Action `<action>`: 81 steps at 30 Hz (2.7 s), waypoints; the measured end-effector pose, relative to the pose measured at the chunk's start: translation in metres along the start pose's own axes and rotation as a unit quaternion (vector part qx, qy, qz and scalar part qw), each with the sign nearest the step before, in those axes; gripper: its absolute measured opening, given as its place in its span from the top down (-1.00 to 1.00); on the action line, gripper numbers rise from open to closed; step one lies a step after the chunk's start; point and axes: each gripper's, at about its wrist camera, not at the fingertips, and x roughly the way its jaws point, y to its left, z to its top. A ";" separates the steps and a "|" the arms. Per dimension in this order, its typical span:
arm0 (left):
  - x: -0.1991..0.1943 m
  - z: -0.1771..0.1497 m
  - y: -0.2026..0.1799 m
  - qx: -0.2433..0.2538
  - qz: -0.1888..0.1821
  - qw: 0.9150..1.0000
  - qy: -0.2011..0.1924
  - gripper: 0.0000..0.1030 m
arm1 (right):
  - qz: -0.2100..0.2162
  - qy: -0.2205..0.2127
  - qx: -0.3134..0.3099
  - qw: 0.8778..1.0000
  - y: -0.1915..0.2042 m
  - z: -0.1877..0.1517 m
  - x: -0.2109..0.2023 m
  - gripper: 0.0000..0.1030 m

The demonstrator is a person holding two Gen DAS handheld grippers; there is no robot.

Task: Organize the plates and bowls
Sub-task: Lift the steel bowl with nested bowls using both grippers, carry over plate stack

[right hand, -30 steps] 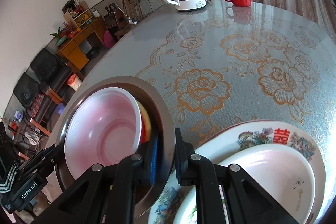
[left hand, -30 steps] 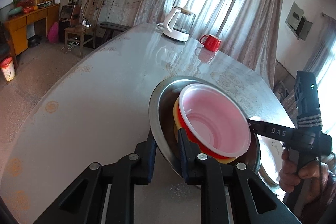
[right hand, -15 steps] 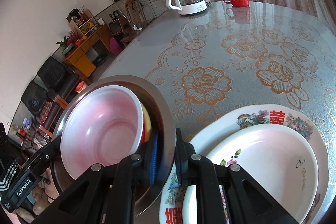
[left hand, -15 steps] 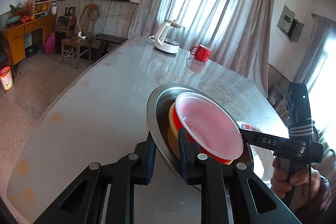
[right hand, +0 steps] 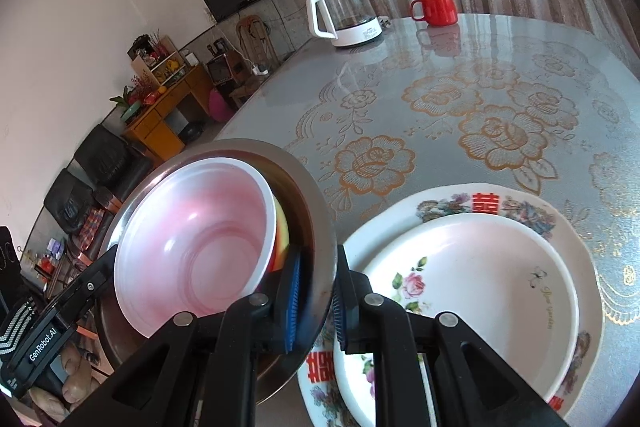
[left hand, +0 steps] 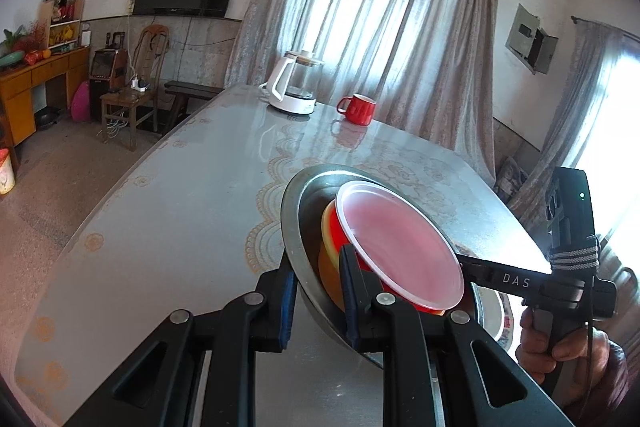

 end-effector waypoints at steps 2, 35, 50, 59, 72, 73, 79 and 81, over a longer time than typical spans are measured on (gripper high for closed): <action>0.000 0.001 -0.008 0.005 -0.006 1.000 0.000 0.60 | 0.000 -0.006 0.005 1.000 -0.005 -0.001 -0.007 0.74; 0.062 0.011 -0.104 0.052 -0.128 0.986 0.098 0.59 | -0.099 -0.082 0.102 0.986 -0.091 -0.029 -0.104 0.72; 0.090 -0.021 -0.093 0.051 -0.096 0.982 0.151 0.60 | -0.133 -0.018 0.107 0.985 -0.109 -0.045 -0.066 0.72; 0.090 -0.024 -0.095 0.054 -0.086 0.983 0.153 0.60 | -0.138 -0.016 0.096 0.986 -0.106 -0.044 -0.067 0.72; 0.086 -0.026 -0.098 0.063 -0.069 0.984 0.151 0.57 | -0.128 -0.021 0.108 0.986 -0.105 -0.047 -0.070 0.66; 0.086 -0.026 -0.098 0.062 -0.069 0.984 0.151 0.57 | -0.126 -0.021 0.109 0.986 -0.105 -0.047 -0.071 0.66; 0.083 -0.026 -0.098 0.065 -0.065 0.985 0.148 0.55 | -0.117 -0.023 0.113 0.986 -0.101 -0.050 -0.075 0.58; 0.082 -0.027 -0.098 0.064 -0.065 0.985 0.146 0.55 | -0.115 -0.026 0.114 0.986 -0.100 -0.051 -0.078 0.58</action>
